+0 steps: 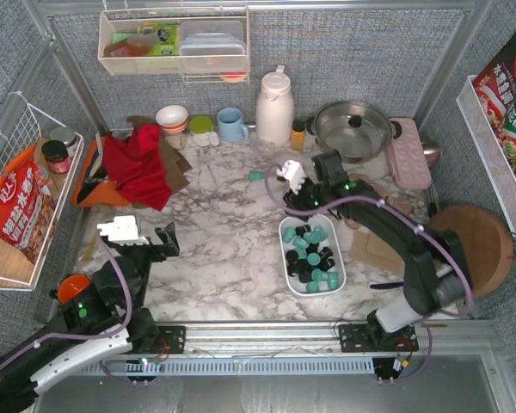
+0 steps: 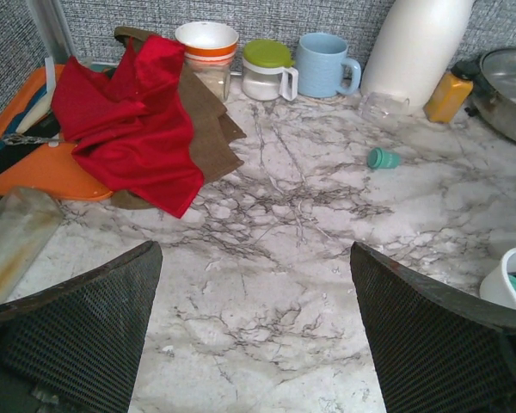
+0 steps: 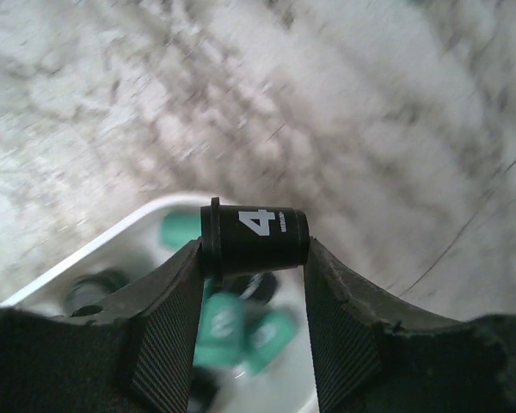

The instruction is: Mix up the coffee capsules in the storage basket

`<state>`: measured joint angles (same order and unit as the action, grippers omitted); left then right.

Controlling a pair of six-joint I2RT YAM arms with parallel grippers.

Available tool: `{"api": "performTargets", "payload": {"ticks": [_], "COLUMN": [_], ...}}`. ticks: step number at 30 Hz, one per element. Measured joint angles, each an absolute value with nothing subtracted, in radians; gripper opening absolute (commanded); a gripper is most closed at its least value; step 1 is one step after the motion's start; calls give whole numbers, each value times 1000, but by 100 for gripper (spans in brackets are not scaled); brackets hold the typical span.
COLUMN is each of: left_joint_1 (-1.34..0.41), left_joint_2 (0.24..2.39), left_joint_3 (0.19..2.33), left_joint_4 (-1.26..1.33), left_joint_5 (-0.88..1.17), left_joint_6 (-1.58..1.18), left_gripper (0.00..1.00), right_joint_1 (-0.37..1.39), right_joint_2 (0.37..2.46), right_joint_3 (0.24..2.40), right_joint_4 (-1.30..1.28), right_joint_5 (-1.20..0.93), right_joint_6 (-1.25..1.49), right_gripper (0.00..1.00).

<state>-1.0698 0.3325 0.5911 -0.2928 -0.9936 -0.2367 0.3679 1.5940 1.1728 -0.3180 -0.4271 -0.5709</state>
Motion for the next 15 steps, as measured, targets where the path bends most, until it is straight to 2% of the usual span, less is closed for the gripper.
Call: {"api": "performTargets", "payload": {"ticks": [7, 12, 15], "left_joint_1": [-1069, -1068, -1068], "left_joint_2": [288, 260, 242], "left_joint_3": [591, 595, 595], "left_joint_4": [-286, -287, -287], "left_joint_5": [-965, -947, -947], "left_joint_6": [-244, -263, -267], "left_gripper": [99, 99, 99], "right_joint_1": [451, 457, 464], "right_joint_2": [1264, 1174, 1159], "right_joint_3": [854, 784, 776], "right_joint_4": [-297, -366, -408], "right_joint_5": [-235, -135, -92], "right_joint_6": [-316, -255, -233], "right_gripper": [40, 53, 56]}}
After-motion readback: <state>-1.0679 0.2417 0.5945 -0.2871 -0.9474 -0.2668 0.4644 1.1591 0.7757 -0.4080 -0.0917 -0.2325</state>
